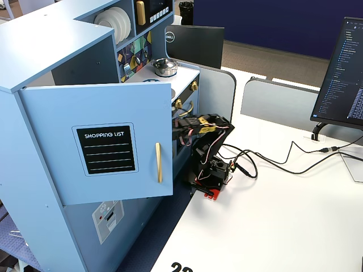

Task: Pick up the green pineapple from the left cabinet and place it in the gray recipient

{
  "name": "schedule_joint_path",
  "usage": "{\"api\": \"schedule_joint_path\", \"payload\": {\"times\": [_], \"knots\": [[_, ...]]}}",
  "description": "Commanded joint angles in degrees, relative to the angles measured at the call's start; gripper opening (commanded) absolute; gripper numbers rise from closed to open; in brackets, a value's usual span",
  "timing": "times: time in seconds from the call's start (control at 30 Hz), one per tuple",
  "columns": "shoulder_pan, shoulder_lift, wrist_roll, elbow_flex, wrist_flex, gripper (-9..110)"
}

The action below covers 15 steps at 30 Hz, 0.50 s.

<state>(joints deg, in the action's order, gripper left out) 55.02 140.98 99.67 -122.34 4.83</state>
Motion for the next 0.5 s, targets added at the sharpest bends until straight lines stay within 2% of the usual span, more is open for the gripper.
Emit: {"api": "schedule_joint_path", "payload": {"times": [0.0,0.27,0.47], "knots": [[-8.79,11.25,0.88,-1.76,0.62,0],[-31.46,17.31,-4.75,1.49,0.0,0],[-45.88,13.36,-10.99,9.49,-8.61,0]]}}
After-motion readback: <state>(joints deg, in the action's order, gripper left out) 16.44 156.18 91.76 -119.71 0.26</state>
